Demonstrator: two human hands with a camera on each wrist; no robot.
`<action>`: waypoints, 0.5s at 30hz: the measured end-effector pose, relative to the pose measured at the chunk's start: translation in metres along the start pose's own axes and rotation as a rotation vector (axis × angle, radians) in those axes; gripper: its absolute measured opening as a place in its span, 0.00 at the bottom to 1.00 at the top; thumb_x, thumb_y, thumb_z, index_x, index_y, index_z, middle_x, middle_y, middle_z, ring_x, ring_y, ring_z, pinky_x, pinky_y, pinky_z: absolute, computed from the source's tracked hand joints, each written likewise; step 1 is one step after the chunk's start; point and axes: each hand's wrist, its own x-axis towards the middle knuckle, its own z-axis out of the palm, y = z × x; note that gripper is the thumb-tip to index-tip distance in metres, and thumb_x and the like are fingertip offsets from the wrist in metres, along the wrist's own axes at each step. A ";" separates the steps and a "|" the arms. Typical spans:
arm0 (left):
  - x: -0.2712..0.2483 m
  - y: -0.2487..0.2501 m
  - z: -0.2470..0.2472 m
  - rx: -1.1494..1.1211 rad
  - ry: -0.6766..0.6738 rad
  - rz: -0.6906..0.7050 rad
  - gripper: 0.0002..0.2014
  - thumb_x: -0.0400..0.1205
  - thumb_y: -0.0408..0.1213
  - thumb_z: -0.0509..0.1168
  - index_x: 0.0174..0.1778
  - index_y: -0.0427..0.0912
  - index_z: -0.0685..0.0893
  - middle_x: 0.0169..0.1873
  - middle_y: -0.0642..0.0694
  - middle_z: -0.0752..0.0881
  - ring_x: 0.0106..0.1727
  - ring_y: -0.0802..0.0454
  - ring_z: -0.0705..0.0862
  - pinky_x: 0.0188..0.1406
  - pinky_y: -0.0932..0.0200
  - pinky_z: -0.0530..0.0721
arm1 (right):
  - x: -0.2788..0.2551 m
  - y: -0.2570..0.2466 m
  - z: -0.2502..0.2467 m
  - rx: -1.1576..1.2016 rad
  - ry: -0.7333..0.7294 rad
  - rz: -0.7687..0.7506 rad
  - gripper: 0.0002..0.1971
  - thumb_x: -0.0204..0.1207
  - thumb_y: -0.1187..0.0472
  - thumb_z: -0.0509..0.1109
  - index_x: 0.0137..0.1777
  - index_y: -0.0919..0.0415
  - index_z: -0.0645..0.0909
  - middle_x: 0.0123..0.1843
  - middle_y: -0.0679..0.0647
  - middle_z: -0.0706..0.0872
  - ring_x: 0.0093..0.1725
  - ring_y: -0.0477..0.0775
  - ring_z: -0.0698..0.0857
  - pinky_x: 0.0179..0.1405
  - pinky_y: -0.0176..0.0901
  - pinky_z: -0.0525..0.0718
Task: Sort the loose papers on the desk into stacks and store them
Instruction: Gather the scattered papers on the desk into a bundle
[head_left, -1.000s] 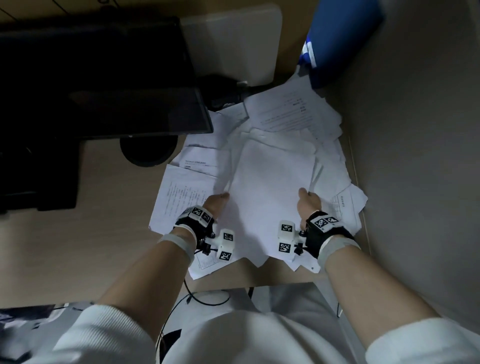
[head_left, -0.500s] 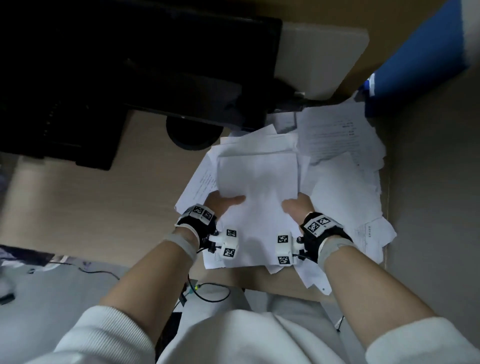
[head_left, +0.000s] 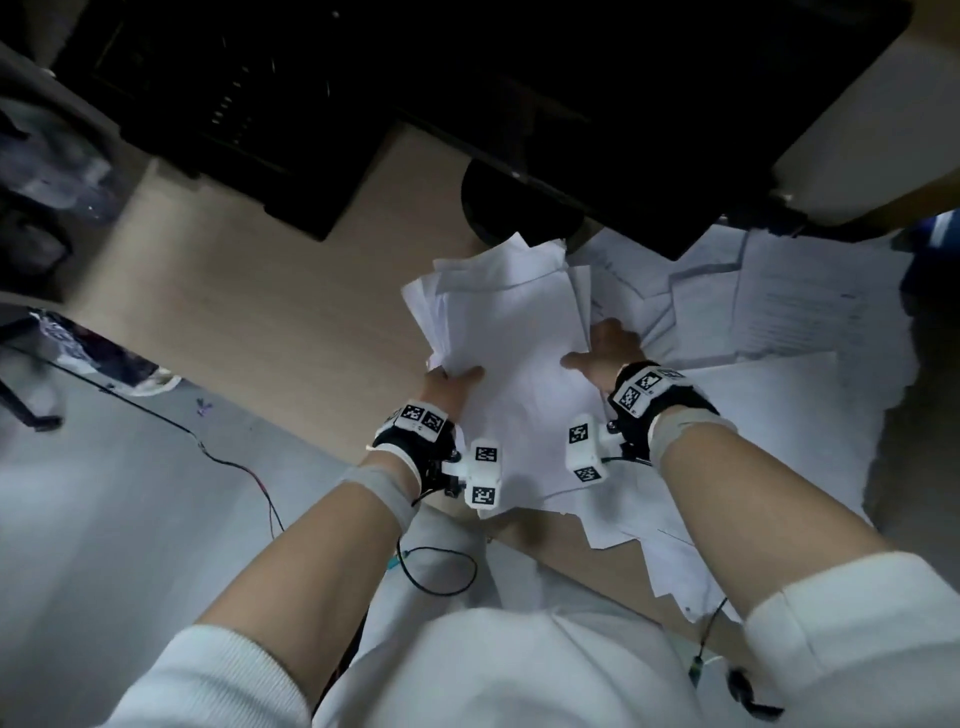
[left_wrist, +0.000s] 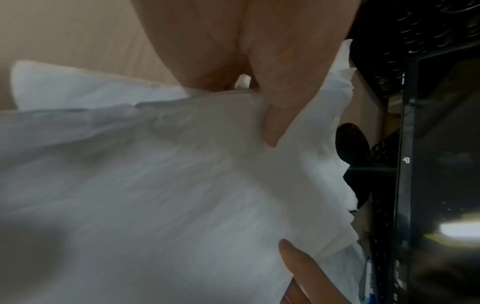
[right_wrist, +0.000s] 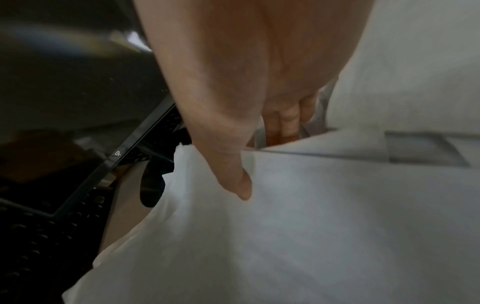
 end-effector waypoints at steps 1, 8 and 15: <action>0.002 0.004 -0.002 -0.034 -0.015 0.005 0.43 0.54 0.50 0.80 0.67 0.38 0.83 0.53 0.39 0.91 0.52 0.37 0.91 0.57 0.38 0.89 | -0.001 -0.004 0.003 0.058 -0.011 0.021 0.42 0.69 0.43 0.78 0.77 0.61 0.64 0.75 0.64 0.74 0.72 0.68 0.76 0.69 0.61 0.78; 0.010 0.026 -0.034 -0.030 -0.041 0.018 0.28 0.71 0.42 0.80 0.67 0.36 0.85 0.55 0.38 0.90 0.54 0.39 0.90 0.62 0.40 0.87 | -0.016 -0.019 0.023 0.074 -0.075 0.180 0.41 0.66 0.38 0.75 0.77 0.51 0.66 0.75 0.64 0.71 0.74 0.71 0.70 0.67 0.62 0.75; 0.032 0.049 -0.069 0.065 -0.072 0.104 0.43 0.71 0.40 0.79 0.81 0.43 0.67 0.70 0.39 0.81 0.66 0.37 0.83 0.69 0.34 0.81 | -0.035 -0.059 0.059 0.386 -0.019 0.159 0.43 0.69 0.50 0.80 0.78 0.62 0.61 0.73 0.62 0.77 0.70 0.67 0.78 0.68 0.57 0.79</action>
